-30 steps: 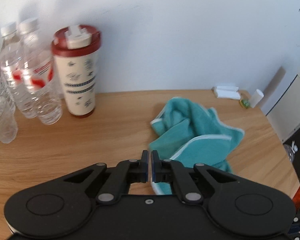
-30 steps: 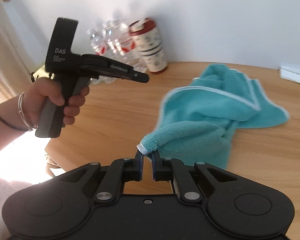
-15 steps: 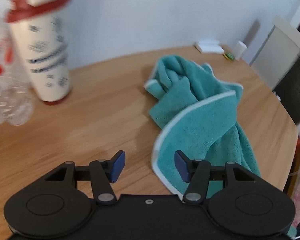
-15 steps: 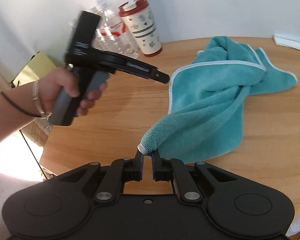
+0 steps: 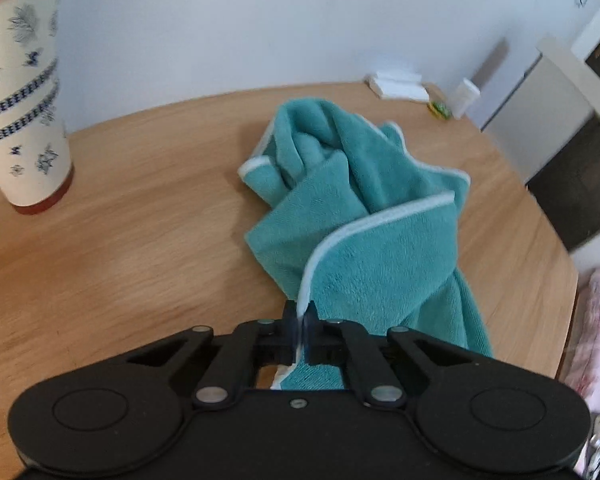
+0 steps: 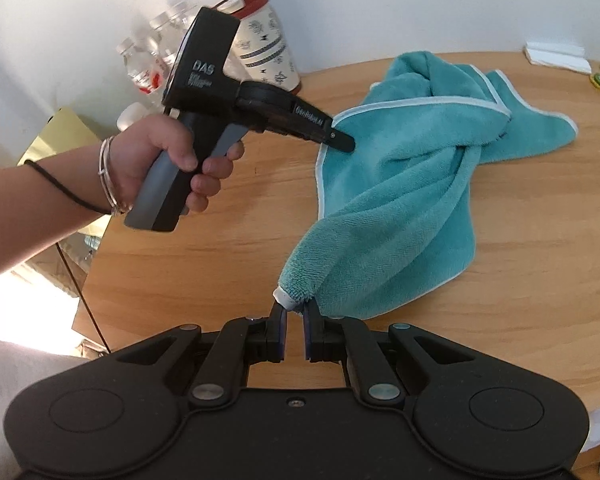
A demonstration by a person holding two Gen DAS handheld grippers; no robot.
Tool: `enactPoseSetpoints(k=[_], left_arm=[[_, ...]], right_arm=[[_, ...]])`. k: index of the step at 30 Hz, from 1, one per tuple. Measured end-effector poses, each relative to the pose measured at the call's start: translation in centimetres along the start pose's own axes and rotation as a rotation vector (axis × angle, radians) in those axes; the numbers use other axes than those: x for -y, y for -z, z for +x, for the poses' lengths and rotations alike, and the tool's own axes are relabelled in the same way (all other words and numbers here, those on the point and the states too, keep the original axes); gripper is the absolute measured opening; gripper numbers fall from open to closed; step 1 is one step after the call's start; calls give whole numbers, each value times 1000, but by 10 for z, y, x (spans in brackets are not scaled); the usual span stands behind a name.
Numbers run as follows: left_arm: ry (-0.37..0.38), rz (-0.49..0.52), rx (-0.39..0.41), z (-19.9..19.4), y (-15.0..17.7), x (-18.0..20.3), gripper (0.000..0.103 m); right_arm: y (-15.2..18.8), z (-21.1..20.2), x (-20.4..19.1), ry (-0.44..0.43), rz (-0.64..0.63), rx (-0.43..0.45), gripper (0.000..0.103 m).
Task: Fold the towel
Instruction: 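Lift the towel with both tools and pull the grasped edges apart to unfurl it, then lay the towel flat on the table and open both tools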
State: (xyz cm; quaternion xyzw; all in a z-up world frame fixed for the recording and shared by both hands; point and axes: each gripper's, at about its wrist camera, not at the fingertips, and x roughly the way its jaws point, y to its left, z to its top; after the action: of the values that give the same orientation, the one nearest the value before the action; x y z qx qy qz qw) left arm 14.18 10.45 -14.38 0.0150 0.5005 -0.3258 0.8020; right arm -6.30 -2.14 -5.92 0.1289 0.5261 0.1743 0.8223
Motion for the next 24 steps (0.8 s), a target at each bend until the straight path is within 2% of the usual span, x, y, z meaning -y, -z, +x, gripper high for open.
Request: enactPoseSetpoints(k=[6,10,14,17,19,22,24], left_arm=[[-46,50,100,-53,-2,-7,2],[-87,24,158,-102,10,-28,2],[-186,56,169,-127,23,-45,2],[-244,34,124,-128,42,-69,2],[-289,25,97,-122,55,-83,2],[-322,10,84,-115,65,-94,2],[-341,14,86,-112,67,-97,3]], right_arm=[[-6,-1,-31,-78,-86,0,9],[-11,5,-61,-146,-158,-7,8],[-14,21,-90,-191,-225,-20,8],[-12,48,-102,-179,-255,-66,10],[-8,62,-108,-105,-290,-93,11],[-6,61,-106,-58,-299,-91,16],[-5,55,-95,-19,-261,-83,21]])
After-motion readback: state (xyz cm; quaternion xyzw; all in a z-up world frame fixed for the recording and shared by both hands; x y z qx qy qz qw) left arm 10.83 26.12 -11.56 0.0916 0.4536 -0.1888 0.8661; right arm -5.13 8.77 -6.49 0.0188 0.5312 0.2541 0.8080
